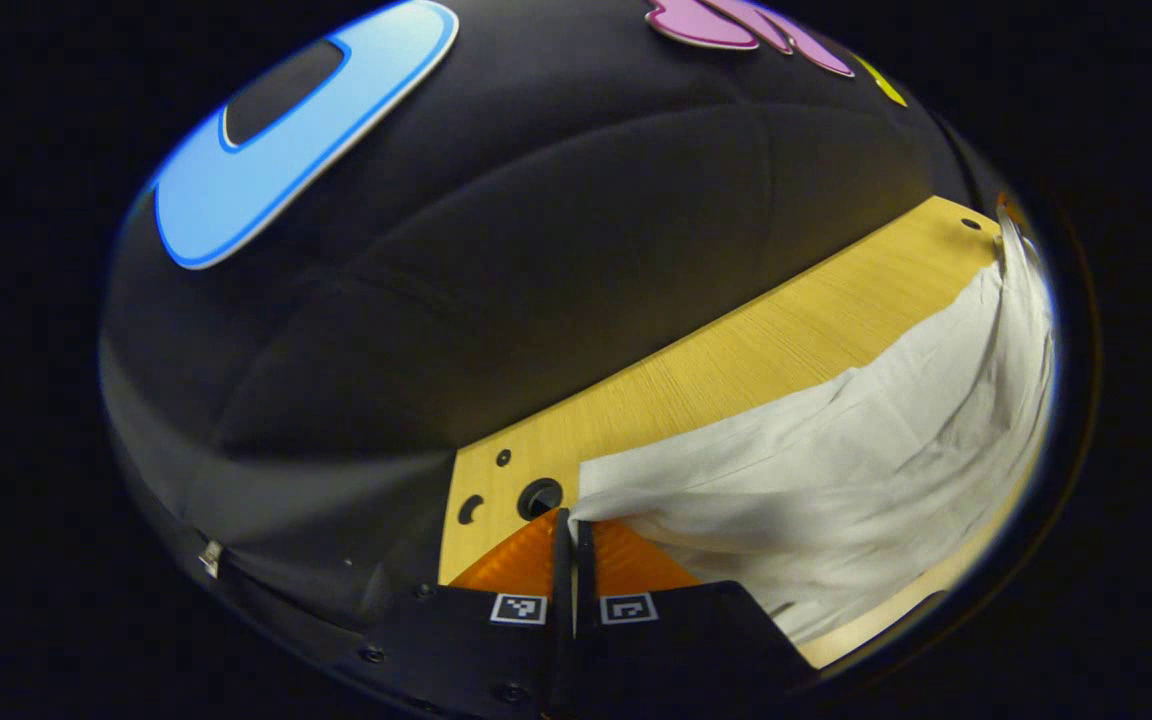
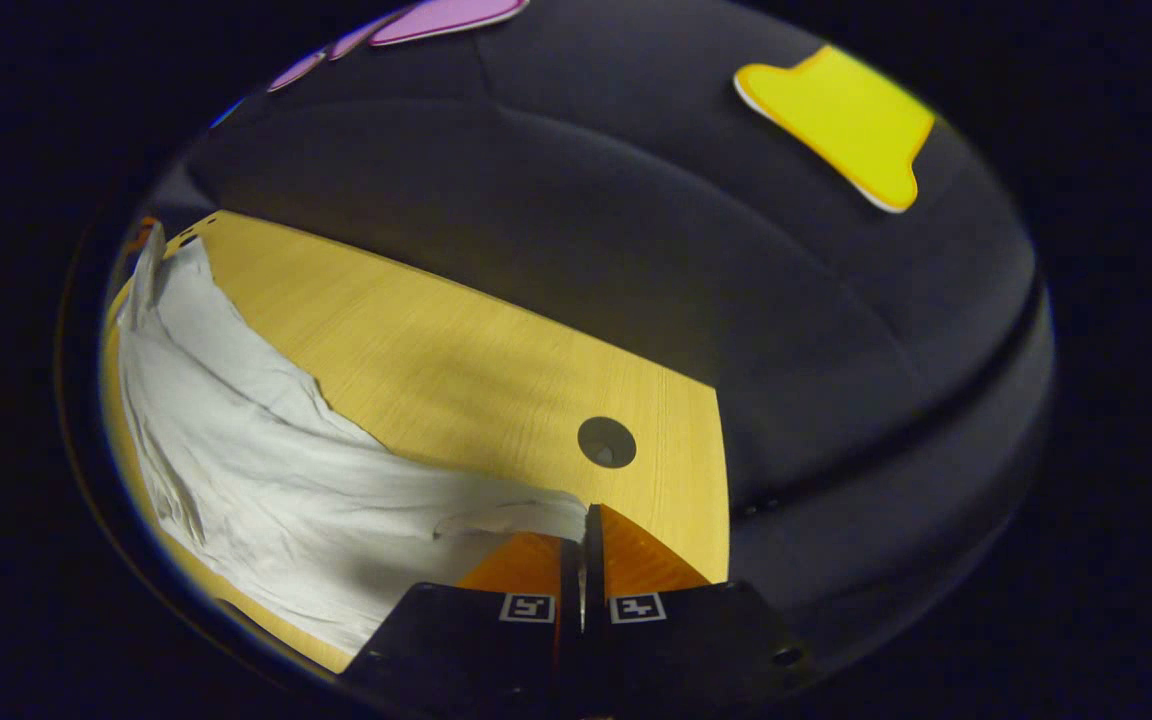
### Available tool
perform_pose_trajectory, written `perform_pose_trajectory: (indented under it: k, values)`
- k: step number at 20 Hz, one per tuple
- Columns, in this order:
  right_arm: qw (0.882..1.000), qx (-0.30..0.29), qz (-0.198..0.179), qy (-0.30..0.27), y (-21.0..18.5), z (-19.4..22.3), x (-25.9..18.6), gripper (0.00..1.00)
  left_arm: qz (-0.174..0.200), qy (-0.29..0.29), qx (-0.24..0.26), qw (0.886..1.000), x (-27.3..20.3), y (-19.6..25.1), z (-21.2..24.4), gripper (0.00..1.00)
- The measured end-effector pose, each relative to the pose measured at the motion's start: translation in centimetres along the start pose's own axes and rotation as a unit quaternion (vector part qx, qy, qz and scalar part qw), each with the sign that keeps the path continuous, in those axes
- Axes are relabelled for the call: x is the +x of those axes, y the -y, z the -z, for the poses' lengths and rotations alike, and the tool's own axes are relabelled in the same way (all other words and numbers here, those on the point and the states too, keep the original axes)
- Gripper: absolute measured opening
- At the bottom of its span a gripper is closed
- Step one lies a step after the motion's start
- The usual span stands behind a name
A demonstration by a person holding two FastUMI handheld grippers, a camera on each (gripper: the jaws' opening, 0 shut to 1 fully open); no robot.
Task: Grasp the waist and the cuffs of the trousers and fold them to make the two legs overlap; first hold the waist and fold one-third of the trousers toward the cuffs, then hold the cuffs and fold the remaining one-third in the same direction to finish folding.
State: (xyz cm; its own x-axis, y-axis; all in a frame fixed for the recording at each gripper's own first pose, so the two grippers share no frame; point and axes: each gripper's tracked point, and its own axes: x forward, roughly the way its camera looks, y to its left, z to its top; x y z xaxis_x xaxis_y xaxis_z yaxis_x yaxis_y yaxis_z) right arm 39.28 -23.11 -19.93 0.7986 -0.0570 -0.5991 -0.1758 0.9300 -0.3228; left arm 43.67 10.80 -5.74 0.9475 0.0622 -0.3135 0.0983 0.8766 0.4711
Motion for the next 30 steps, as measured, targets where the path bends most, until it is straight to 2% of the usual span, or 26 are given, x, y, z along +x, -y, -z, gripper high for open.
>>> perform_pose_trajectory:
  k: [1, 2, 3, 4, 6, 7, 13, 16, 19, 22, 25, 27, 30]
  values:
    - [1.000, 0.026, -0.005, -0.015, -0.1, 0.8, 0.4, 0.07, 0.005, -0.005, -0.011, 1.000, 0.6, 0.5, 0.4, 0.06]
    - [0.998, 0.051, -0.016, -0.025, -0.5, 1.2, 0.7, 0.17, 0.017, -0.013, -0.021, 1.000, 0.5, 1.4, 0.9, 0.06]
    - [0.997, 0.069, -0.026, -0.027, -0.7, 1.1, 0.5, 0.29, 0.027, -0.019, -0.033, 0.999, 0.2, 2.1, 1.3, 0.22]
    - [0.996, 0.078, -0.022, -0.035, -0.5, 1.7, 0.0, 0.65, 0.035, -0.020, -0.049, 0.998, -0.1, 2.6, 1.5, 0.40]
    - [0.994, 0.098, -0.019, -0.043, -0.1, 2.4, -1.0, 1.00, 0.032, -0.005, -0.089, 0.996, -1.6, 2.6, 0.8, 0.78]
    - [0.993, 0.112, -0.018, -0.041, 0.2, 2.5, -1.4, 0.97, 0.027, 0.004, -0.105, 0.994, -2.4, 2.2, 0.3, 0.97]
    - [0.975, 0.220, 0.013, -0.001, 3.1, 4.7, -4.4, 0.98, 0.009, 0.056, -0.193, 0.980, -10.2, 0.6, -1.9, 0.97]
    - [0.957, 0.290, 0.024, 0.006, 3.9, 6.3, -4.6, 0.98, 0.012, 0.063, -0.260, 0.963, -14.0, 1.6, -1.9, 0.96]
    - [0.939, 0.342, 0.044, 0.000, 4.3, 8.1, -4.0, 1.00, 0.008, 0.068, -0.297, 0.952, -17.8, 2.5, -2.0, 0.97]
    - [0.919, 0.390, 0.064, -0.004, 4.4, 10.1, -3.9, 0.99, 0.004, 0.073, -0.310, 0.948, -21.4, 3.6, -2.2, 0.96]
    - [0.900, 0.432, 0.057, -0.013, 3.0, 11.4, -2.8, 0.99, -0.004, 0.059, -0.316, 0.947, -23.8, 4.8, -1.3, 0.96]
    - [0.902, 0.427, 0.068, 0.001, 3.2, 11.3, -2.7, 0.99, 0.001, 0.053, -0.330, 0.943, -25.0, 6.2, -1.0, 0.97]
    - [0.916, 0.393, 0.087, 0.004, 2.5, 11.3, -2.6, 0.97, 0.007, 0.040, -0.339, 0.940, -25.4, 7.8, -0.2, 0.96]
